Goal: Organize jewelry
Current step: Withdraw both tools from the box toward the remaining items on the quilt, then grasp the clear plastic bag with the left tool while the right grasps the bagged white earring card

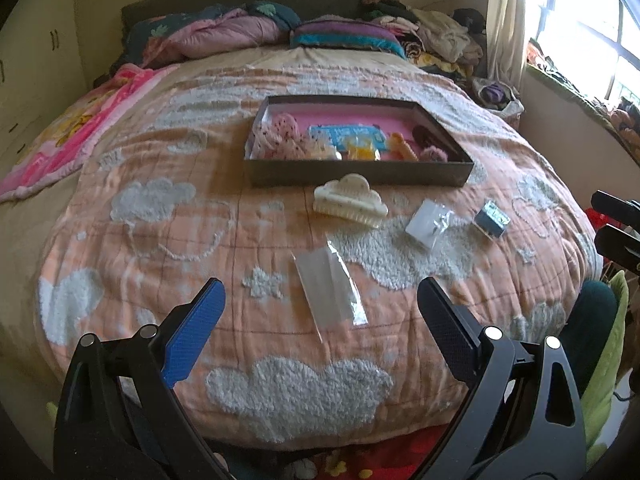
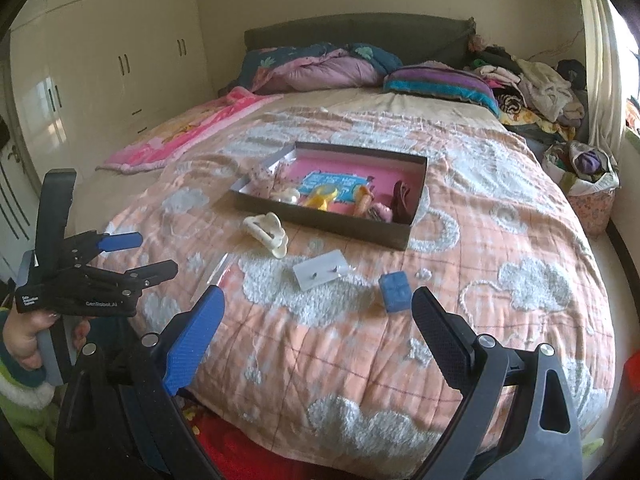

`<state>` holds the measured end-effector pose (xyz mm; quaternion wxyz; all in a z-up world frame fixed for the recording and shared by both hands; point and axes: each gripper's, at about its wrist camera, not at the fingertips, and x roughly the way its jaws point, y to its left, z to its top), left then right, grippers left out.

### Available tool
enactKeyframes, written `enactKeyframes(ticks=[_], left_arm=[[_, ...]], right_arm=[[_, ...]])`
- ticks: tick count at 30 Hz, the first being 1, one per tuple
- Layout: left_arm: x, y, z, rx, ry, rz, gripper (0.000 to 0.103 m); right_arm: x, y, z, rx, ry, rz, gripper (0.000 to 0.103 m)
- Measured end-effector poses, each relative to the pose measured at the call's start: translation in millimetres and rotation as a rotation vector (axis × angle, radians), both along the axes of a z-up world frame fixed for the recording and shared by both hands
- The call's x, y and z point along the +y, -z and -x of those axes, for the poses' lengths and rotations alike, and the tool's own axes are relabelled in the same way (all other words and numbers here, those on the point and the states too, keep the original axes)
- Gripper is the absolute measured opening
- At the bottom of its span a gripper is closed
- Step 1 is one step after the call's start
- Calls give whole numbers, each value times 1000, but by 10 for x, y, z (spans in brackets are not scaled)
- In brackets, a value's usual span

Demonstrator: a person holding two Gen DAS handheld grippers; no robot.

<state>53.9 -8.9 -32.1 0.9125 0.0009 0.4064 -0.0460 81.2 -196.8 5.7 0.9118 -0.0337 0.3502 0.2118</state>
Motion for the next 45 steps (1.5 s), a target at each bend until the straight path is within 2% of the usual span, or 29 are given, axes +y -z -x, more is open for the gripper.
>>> enactKeyframes(ticks=[26,35,37,39,43,45], left_arm=[[-255,425,-255,82,65,-27,90],[-151,572,-413,103,41,6,90],[-144,624,-434,114,45,10,86],[-141,686,-453,129,51,14,73],[-109,788,-472,148,54,5,57],[-73,772,-462,140,58,10,42]], right_arm=[[-19,417,-293,96,9,14,94],[143,610,-414,128,-25,53,94],[197,640,-435,130,-37,62,94],[252,658,-462,126,-51,72,94],[370,690,-557,118,-78,96,94],[422,708,-621,117,-89,107,94]])
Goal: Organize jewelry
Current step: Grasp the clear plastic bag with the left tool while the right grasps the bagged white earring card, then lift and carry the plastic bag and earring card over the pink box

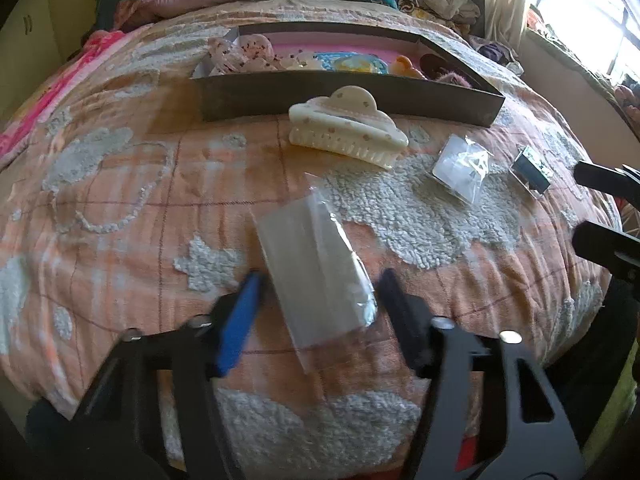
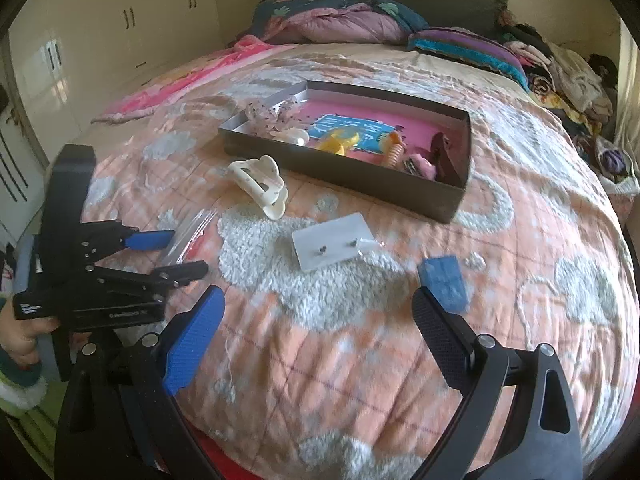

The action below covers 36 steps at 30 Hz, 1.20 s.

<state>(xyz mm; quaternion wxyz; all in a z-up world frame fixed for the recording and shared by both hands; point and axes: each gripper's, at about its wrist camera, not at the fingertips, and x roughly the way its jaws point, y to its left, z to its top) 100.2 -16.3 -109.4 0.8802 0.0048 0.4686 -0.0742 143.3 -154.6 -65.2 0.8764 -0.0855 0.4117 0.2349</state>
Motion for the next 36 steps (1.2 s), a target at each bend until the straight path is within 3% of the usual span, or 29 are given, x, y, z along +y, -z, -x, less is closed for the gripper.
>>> enactKeyframes(ticks=[10,19,21,23,25,36], left_arm=[[190,-98,45,7,-25,93,39],[311,-236,100,-33,-48,93,39],[320,-254,82,-39,-49,90,39],[326,-274,79,-47,-46,90,39],[320,-291,85,-52,-44,90,39],[198,-455,147,-96,-24,71,39]], right_arm=[[276,177,-469,33,-44,72,94],[507,602,-843,102,-80,211,94],[490,642,-862,106,-70,187,92],[506,625,-824,100,-81,173,74],[531,594,-752,89,-88,170,69],[539,408,-246,138,-160,6,67]])
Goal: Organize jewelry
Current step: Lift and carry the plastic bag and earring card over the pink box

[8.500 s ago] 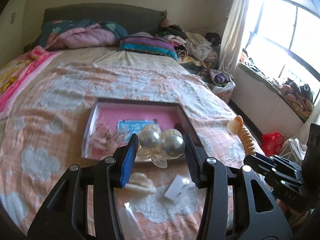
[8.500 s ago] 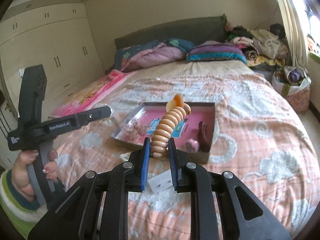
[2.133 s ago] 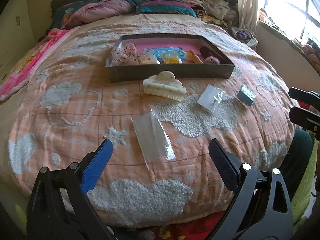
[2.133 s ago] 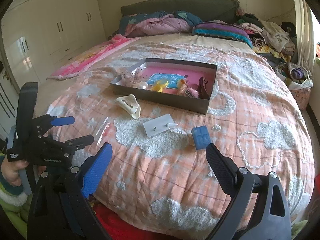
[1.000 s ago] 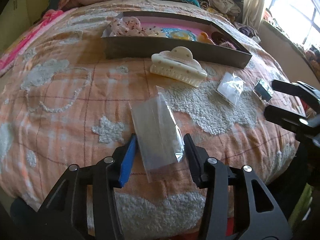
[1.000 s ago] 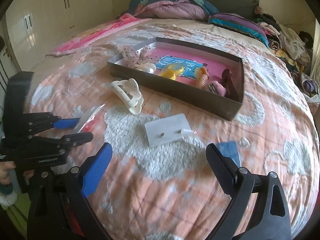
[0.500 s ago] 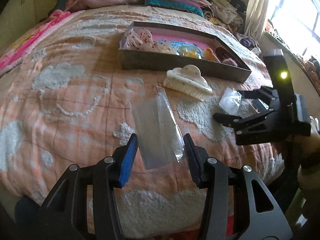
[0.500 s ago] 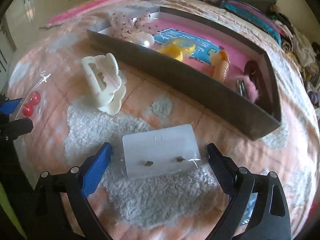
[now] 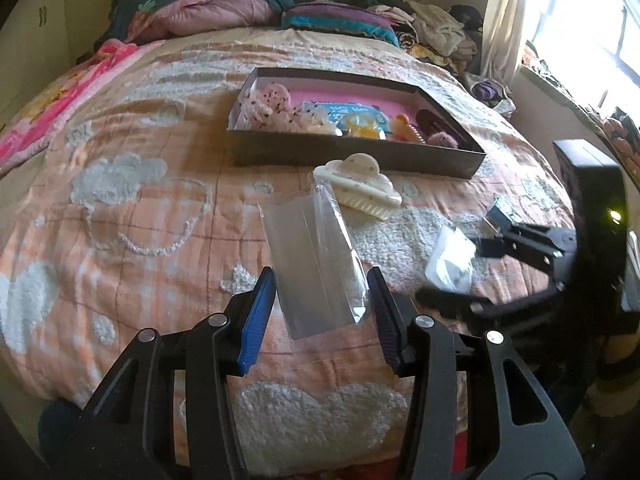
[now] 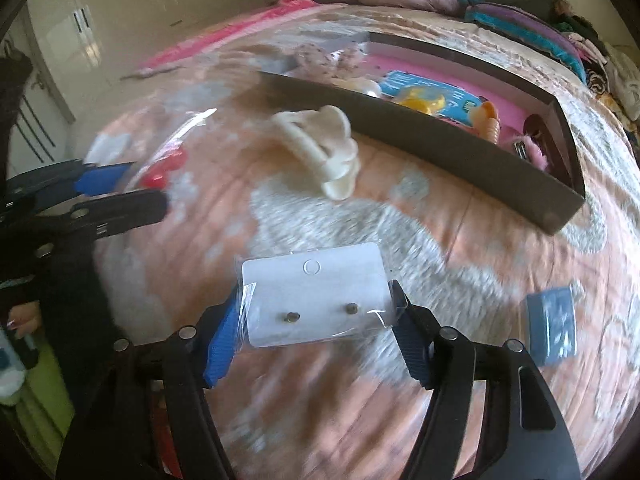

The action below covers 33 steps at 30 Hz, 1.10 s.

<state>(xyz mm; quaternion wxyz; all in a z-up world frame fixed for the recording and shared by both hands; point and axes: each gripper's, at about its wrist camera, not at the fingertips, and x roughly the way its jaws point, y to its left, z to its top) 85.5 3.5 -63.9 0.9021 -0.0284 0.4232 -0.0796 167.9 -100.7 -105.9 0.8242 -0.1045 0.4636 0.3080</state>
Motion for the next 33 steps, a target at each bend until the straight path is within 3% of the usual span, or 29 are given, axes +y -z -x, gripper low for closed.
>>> enactKeyframes(ticks=[6,18,33], left_arm=[[-100,-129,48,-31,21,-5,39],[-452,-402,77,-84,101,-8,39],[-941,-764,0,-156,189,-27,39]], right_arm=[[-180,-285,219,-47,28,-61,67],[-912,-846,572,-182,189,-154,67],[-1544,-1277,831,-309,334,-223,67]])
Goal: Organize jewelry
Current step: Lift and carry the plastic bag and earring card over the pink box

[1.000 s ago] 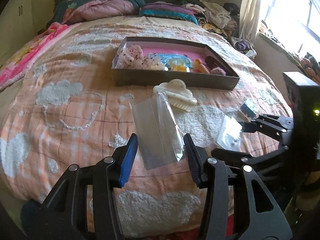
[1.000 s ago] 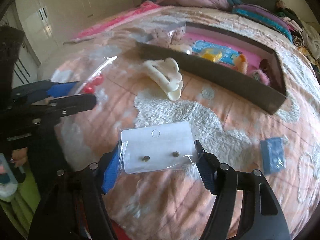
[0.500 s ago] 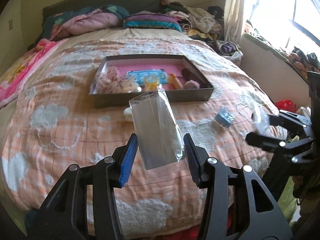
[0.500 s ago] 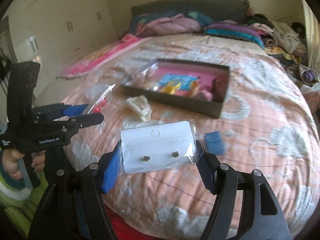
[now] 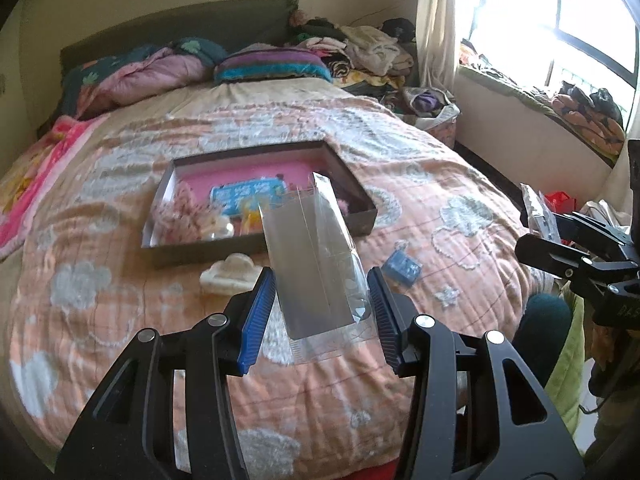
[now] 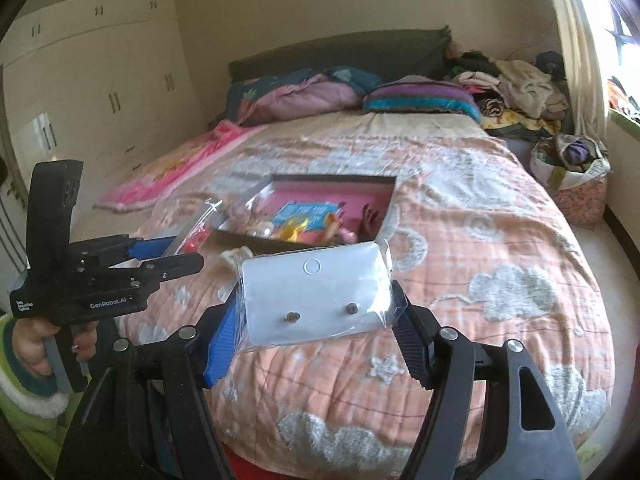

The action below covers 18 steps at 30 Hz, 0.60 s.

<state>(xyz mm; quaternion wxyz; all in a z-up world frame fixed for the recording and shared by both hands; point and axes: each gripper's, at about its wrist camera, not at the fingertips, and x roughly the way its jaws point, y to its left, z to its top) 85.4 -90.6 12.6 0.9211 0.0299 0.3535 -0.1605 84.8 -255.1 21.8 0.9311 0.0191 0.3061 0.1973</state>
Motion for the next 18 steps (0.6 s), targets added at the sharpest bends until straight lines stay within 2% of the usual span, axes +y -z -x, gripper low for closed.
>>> enactKeyframes(ticks=[12,15,18], left_arm=[[-152,-117,-229,-33,9,3,39],[-157,-122,-296,-44,4,1,31],[-126,-90,-379,-25,-2,7,31]], right_arm=[[-157,-194,-115,-49,50,-11,67],[-139,-210,-167,-51,46,-13,67],[-122,-208,-212,-48,43,-14,67]])
